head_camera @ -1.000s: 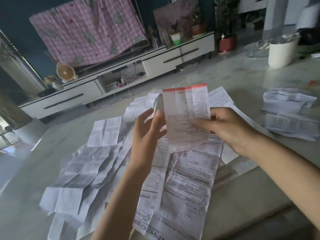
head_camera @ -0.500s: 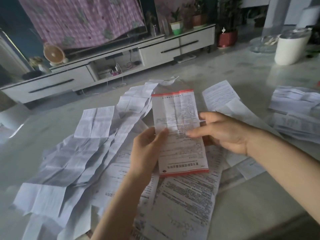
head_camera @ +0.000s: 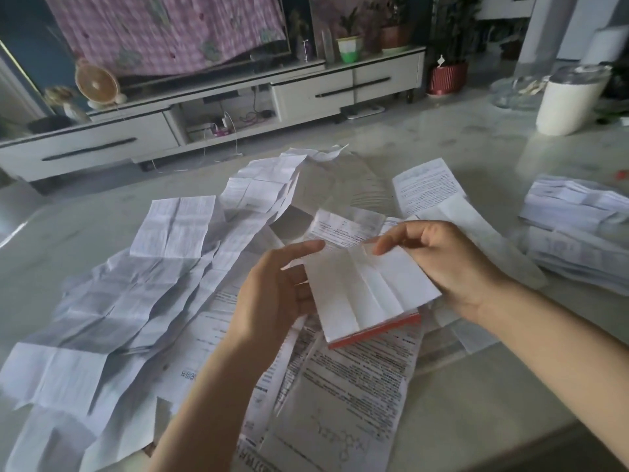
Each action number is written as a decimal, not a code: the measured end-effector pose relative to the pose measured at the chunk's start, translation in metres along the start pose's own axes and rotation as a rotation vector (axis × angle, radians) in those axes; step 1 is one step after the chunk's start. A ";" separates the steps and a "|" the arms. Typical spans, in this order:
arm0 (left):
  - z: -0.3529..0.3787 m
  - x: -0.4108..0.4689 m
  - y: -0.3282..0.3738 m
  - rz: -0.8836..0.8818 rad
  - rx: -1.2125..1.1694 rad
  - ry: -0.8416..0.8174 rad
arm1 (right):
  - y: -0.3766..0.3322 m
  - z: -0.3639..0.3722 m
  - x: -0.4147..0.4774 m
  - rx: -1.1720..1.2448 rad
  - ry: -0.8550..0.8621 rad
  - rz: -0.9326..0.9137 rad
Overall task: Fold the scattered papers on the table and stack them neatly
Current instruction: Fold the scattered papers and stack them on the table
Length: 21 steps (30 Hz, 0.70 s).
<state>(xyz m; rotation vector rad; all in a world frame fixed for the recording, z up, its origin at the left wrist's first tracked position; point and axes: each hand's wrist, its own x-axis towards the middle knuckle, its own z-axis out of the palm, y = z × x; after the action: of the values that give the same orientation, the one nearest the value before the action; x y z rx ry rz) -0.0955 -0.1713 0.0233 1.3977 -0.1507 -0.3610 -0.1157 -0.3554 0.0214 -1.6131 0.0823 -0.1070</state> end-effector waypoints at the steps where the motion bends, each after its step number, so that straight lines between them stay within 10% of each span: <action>1: 0.000 -0.001 0.000 -0.019 -0.007 -0.028 | 0.000 0.002 -0.001 0.002 0.029 -0.035; 15: -0.001 -0.003 -0.009 0.139 0.343 -0.053 | -0.017 -0.001 -0.015 -0.441 -0.257 -0.013; 21: 0.002 -0.003 -0.004 0.094 0.096 -0.038 | -0.012 -0.007 -0.009 -0.084 0.012 0.052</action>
<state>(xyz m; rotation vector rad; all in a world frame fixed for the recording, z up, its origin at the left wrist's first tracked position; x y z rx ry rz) -0.0993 -0.1731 0.0195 1.4730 -0.2663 -0.3056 -0.1252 -0.3609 0.0340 -1.6928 0.1395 -0.0746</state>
